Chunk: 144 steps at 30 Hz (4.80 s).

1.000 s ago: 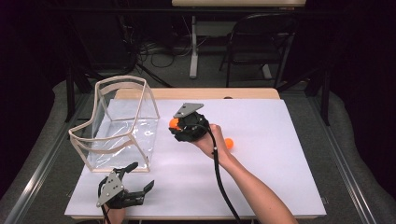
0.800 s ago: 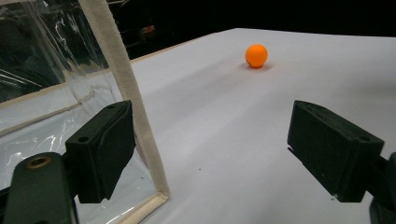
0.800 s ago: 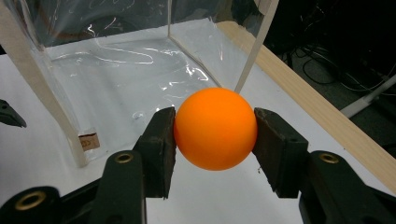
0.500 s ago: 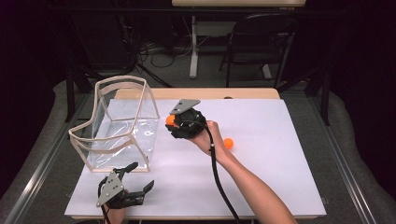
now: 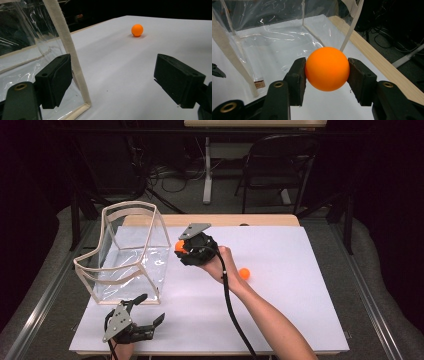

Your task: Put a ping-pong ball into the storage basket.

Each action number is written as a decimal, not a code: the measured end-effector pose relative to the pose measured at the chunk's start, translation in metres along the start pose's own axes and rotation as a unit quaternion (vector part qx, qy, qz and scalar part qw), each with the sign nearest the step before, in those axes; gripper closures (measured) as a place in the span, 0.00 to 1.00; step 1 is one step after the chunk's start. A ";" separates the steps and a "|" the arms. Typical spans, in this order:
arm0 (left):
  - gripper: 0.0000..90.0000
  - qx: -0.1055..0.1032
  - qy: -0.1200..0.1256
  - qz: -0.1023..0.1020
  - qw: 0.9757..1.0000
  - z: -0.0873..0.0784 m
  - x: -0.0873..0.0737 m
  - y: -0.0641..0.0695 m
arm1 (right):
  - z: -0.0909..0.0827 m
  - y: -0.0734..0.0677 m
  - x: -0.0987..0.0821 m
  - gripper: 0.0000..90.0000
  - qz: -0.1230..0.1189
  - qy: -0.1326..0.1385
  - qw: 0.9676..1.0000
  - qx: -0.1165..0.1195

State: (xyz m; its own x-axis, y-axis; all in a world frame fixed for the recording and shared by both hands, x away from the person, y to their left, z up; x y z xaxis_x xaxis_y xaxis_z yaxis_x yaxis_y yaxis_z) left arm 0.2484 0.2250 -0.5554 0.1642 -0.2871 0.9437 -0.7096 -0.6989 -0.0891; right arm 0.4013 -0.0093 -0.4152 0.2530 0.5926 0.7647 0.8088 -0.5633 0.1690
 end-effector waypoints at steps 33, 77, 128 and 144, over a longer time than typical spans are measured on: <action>0.17 -0.002 0.000 -0.002 1.000 0.001 0.000 0.000 | -0.004 0.003 0.030 0.56 -0.009 0.015 1.000 0.004; 0.17 0.000 0.002 -0.003 1.000 -0.001 0.000 -0.001 | -0.001 -0.004 0.078 0.56 -0.023 0.031 0.999 0.014; 0.17 -0.002 0.005 -0.007 1.000 -0.001 -0.001 -0.001 | 0.034 -0.035 0.118 0.56 -0.059 -0.002 0.997 0.044; 0.17 0.001 0.004 -0.003 1.000 -0.003 0.000 -0.002 | 0.044 -0.040 0.117 0.56 -0.061 -0.021 0.997 0.052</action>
State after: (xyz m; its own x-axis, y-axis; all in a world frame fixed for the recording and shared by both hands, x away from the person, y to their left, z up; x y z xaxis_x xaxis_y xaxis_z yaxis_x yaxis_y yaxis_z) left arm 0.2479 0.2285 -0.5545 0.1633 -0.2779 0.9466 -0.7077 -0.7015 -0.0838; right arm 0.4219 0.1077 -0.3601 0.1700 0.6772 0.7159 0.8853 -0.4241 0.1910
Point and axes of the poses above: each handheld gripper's, and its own axes: z roughly forward along the jaws, x roughly out of its top, y roughly to its right, the point moved 1 cm from there along z, roughly forward along the jaws, and after that the axes turned 5 degrees about -y, right-handed, at the moved point
